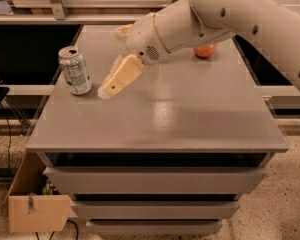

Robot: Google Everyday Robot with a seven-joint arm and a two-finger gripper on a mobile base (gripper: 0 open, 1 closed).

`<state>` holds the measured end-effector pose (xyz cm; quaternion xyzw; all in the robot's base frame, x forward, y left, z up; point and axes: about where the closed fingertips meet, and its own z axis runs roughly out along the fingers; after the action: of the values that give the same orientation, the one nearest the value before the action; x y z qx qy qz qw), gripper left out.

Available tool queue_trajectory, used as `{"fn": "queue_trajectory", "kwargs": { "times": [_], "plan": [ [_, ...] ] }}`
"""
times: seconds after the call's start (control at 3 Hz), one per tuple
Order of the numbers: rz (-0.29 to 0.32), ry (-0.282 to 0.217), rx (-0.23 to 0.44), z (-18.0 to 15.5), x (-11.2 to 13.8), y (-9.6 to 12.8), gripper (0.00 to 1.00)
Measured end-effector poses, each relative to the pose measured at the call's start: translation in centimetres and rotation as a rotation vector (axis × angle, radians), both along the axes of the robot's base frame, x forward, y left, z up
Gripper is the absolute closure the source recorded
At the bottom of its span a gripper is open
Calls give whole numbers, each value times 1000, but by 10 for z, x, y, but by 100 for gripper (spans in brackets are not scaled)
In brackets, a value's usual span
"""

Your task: Pick 7up can

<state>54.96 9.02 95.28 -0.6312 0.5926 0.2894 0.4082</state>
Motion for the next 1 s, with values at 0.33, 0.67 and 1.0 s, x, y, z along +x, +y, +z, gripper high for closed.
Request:
{"fn": "queue_trajectory", "kwargs": {
  "times": [0.33, 0.67, 1.0],
  "plan": [
    [48, 27, 42, -15, 7, 41, 0],
    [53, 30, 44, -17, 8, 45, 0],
    [30, 23, 43, -26, 14, 43, 0]
  ]
}}
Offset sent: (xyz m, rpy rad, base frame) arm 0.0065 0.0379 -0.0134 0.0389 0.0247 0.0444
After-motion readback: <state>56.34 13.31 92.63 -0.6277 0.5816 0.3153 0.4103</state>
